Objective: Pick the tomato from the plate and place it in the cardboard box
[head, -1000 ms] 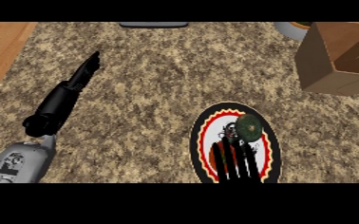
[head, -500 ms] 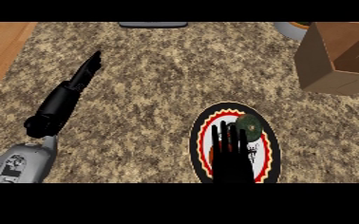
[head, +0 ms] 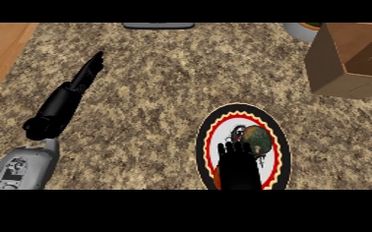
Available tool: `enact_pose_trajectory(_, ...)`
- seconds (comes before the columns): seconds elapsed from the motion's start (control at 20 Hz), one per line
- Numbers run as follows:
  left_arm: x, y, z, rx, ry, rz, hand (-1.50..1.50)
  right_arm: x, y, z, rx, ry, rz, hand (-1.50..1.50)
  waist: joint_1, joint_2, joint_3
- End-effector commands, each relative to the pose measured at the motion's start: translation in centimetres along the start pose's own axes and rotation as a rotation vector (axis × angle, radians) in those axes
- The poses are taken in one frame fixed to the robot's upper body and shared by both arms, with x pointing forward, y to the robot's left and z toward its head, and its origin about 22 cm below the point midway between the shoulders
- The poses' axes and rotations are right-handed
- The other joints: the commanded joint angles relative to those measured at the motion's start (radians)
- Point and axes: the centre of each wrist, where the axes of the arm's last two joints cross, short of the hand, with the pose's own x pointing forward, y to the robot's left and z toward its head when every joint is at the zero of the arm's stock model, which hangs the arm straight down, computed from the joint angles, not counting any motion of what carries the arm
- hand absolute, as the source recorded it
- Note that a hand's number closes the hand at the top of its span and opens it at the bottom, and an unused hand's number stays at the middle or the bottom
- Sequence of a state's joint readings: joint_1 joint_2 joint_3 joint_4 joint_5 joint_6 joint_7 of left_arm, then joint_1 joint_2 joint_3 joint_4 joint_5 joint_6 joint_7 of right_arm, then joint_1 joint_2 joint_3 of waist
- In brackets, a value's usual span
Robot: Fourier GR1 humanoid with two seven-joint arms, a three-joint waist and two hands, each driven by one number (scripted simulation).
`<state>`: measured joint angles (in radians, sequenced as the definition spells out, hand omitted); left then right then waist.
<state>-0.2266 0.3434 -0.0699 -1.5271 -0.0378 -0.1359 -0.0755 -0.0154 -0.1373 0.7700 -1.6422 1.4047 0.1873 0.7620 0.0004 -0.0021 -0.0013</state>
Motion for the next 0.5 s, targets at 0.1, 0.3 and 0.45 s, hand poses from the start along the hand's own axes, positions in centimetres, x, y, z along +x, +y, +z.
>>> enact_pose_trajectory(0.1,-0.1,0.0,-0.3,0.001,0.005,0.008,0.0,1.0,1.8,0.4,-0.133,-0.078,0.068,1.5,0.0,0.002,0.001)
enact_pose_trajectory(0.3,-1.8,-2.0,0.0,-0.007,-0.005,0.009,0.0,0.7,-0.3,-1.0,-0.19,-0.099,0.085,1.5,-0.002,0.002,0.001)
enact_pose_trajectory(0.45,-0.7,-0.7,0.1,0.012,0.011,0.003,0.0,0.8,0.2,-0.3,-0.263,-0.142,0.102,1.5,0.0,0.001,0.001)
